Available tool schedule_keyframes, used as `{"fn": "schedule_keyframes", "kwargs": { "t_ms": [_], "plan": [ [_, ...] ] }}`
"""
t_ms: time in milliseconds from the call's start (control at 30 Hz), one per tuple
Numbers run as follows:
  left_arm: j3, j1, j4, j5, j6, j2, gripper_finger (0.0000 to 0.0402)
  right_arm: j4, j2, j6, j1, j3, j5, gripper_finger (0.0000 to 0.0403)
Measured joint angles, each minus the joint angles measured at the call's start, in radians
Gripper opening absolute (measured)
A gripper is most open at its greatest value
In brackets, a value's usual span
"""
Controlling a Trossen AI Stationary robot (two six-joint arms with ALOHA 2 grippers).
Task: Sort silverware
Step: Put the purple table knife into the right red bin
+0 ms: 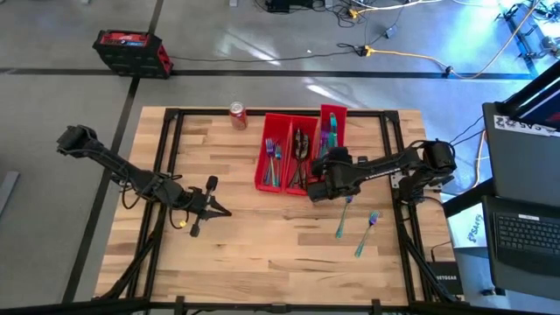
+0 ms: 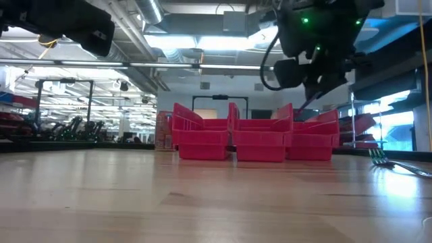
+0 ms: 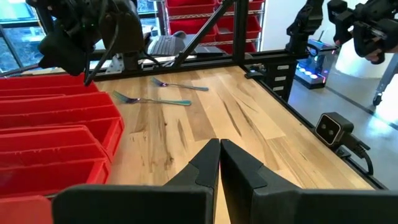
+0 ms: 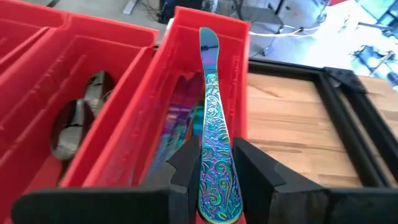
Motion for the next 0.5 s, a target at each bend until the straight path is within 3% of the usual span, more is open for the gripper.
{"fn": "schedule_keyframes", "kwargs": {
  "t_ms": [300, 500],
  "plan": [
    [0.000, 0.000, -0.006, 0.000, -0.007, 0.000, 0.0000, 0.040, 0.000, -0.009, -0.047, 0.000, 0.009, 0.0062],
    [0.000, 0.000, -0.005, 0.000, -0.015, 0.000, 0.0000, 0.162, 0.001, -0.016, -0.085, 0.000, 0.008, 0.0063]
  ]
}}
